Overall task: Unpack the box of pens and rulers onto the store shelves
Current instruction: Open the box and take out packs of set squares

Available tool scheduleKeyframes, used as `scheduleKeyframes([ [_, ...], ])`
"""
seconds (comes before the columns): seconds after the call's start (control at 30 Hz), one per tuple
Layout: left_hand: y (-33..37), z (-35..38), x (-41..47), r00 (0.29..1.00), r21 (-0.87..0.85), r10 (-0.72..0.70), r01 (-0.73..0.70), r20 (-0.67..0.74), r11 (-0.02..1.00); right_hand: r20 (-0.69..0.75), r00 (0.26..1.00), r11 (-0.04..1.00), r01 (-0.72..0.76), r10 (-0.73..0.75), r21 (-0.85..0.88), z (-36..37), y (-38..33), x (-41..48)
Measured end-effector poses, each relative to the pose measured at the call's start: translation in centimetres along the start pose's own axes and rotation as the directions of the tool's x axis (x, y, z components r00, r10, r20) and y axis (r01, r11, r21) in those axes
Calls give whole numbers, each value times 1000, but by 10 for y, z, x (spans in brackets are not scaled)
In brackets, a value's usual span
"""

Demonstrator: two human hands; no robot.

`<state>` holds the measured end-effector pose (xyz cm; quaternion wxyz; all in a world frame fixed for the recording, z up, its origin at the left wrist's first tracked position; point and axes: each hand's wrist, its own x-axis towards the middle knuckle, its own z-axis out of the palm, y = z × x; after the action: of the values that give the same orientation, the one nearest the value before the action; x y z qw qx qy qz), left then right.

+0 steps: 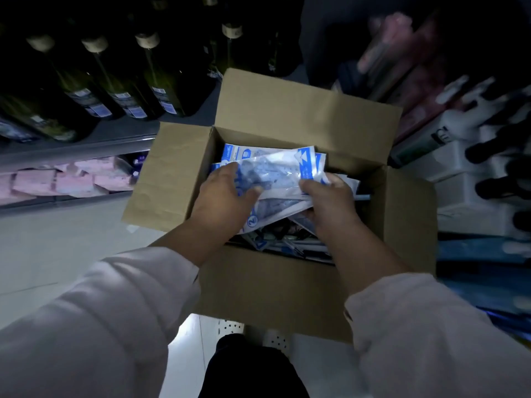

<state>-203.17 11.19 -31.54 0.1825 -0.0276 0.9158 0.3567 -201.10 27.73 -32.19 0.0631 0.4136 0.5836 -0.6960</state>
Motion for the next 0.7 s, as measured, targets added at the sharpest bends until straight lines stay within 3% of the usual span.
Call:
scheduleKeyframes([
  [0.17,30,-27,-29,995,-296,-96,97,18,950,-18,996,989,93,-92,113,-24,-38,-54],
  [0.3,67,-48,-44,994,-446,-113,94,-16,890,-43,984,970,177,-172,168,-34,-80,-92],
  [0.4,105,-73,-66,976,-659,-210,194,55,727,-105,976,922,215,-191,322,-40,-117,-125],
  [0.5,146,-96,-96,876,-745,-204,480,437,464,-146,966,863,257,-215,436,-41,-147,-159],
  [0.57,171,-110,-115,796,-718,-95,584,597,380,-126,960,831,279,-250,480,-43,-161,-183],
  [0.63,193,-122,-126,794,-750,11,570,608,336,-70,952,797,289,-299,530,-45,-172,-205],
  [0.7,214,-135,-134,834,-819,65,519,548,245,-5,945,792,276,-326,545,-48,-180,-222],
])
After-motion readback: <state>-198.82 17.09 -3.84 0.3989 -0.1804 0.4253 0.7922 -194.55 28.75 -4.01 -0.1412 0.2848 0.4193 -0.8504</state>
